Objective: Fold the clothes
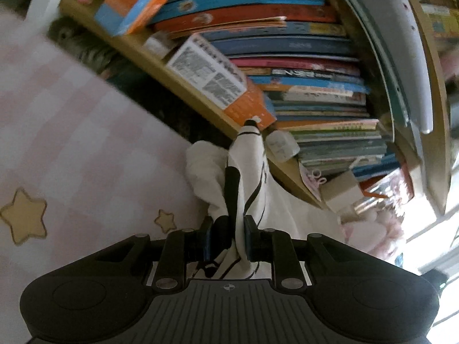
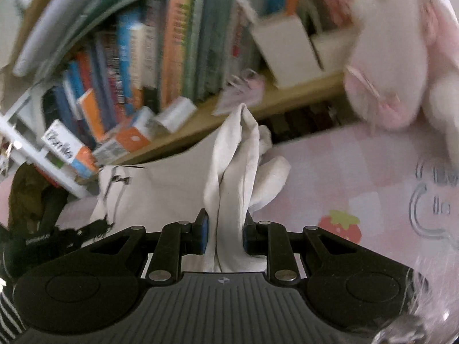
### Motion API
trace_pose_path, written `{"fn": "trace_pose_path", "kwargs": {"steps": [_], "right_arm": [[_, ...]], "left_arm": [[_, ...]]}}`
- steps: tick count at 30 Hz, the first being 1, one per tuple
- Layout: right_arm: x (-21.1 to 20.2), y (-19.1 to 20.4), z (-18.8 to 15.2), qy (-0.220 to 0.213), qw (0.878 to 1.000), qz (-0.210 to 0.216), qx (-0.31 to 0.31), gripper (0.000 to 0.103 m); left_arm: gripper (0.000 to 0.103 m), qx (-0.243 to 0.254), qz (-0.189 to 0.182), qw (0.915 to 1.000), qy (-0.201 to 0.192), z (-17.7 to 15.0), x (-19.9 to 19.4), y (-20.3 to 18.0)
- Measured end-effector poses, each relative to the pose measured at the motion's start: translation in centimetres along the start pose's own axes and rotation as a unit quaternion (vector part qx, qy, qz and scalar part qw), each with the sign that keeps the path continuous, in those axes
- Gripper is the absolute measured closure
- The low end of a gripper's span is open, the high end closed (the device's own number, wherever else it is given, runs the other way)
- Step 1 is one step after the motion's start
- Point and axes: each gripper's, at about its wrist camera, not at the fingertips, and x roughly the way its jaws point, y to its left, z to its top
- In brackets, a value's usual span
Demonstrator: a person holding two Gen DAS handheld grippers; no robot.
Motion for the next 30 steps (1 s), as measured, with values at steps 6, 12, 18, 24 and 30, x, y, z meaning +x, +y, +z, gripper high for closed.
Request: {"fn": "trace_pose_path", "kwargs": {"steps": [6, 12, 18, 24, 30], "right_arm": [[0.1, -1.9, -0.7, -0.003, 0.998, 0.008, 0.060, 0.070], [-0.9, -2.0, -0.7, -0.009, 0.997, -0.012, 0.072, 0.050], [-4.0, -1.8, -1.0, -0.019, 0.997, -0.056, 0.056, 0.046], [-8.5, 0.9, -3.6, -0.039, 0.994, -0.101, -0.021, 0.038], [-12.0, 3.3, -8.0, -0.064, 0.987, -0.123, -0.083, 0.028]], "left_arm": [[0.073, -0.013, 0.015, 0.9998, 0.008, 0.0, 0.4, 0.7], [0.060, 0.038, 0.045, 0.9983, 0.004, 0.0, -1.1, -0.3], [0.054, 0.099, 0.082, 0.9918, 0.000, -0.7, -4.3, -1.1], [0.052, 0.134, 0.133, 0.9820, 0.005, -4.2, -7.4, -2.4], [0.047, 0.148, 0.166, 0.9751, 0.001, -8.7, -9.6, -4.7]]}}
